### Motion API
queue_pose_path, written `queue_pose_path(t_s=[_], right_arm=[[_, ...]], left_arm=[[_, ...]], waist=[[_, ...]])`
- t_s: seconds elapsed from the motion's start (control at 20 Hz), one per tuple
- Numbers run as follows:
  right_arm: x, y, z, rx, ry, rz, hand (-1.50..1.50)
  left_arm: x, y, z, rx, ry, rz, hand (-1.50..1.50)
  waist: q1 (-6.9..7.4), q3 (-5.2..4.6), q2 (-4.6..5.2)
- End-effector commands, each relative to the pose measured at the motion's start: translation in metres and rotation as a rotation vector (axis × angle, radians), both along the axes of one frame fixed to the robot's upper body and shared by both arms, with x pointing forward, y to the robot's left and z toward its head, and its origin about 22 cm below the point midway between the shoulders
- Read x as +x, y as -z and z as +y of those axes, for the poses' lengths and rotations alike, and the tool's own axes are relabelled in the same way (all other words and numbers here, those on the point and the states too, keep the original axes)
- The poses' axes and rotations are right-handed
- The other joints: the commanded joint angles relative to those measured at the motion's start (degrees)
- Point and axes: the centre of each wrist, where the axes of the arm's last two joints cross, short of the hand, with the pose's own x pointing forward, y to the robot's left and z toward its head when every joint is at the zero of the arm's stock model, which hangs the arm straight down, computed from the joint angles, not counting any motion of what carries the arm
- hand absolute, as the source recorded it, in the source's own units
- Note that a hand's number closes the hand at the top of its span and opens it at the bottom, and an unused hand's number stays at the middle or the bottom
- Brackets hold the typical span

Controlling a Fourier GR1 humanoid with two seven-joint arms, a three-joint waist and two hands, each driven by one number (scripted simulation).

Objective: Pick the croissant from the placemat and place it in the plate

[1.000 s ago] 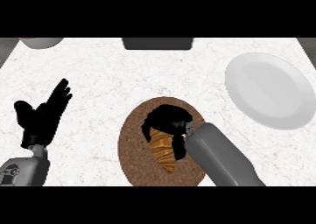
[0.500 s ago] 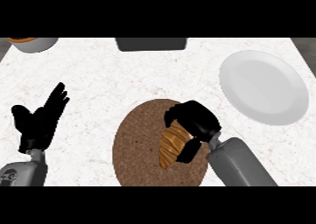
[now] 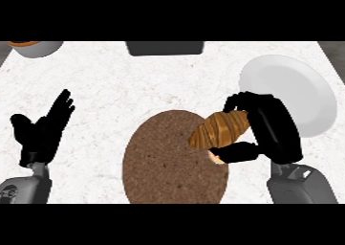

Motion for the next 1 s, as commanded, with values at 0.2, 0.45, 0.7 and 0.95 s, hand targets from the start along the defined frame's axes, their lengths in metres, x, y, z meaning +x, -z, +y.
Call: queue_pose_path(t_s=[0.2, 0.45, 0.7, 0.95], right_arm=[[0.004, -0.016, -0.066, 0.174, 0.214, 0.006, 1.5], [0.034, 0.0, -0.105, 0.24, 0.29, 0.027, 1.5], [0.047, 0.01, -0.163, 0.2, 0.353, 0.036, 1.5], [0.081, 0.027, -0.176, 0.083, 0.376, 0.097, 1.5]], left_arm=[[0.011, 0.002, -0.003, -0.01, 0.032, 0.0, 0.0], [-0.004, 0.008, -0.001, 0.0, 0.04, -0.009, 0.0], [0.01, -0.01, -0.01, -0.005, 0.05, 0.003, 0.0], [0.009, -0.006, -0.015, 0.014, 0.045, -0.015, 0.0]], waist=[[1.54, 0.0, 0.54], [2.14, 0.01, 0.61], [2.12, 0.03, 0.62], [2.89, 0.03, 0.86]])
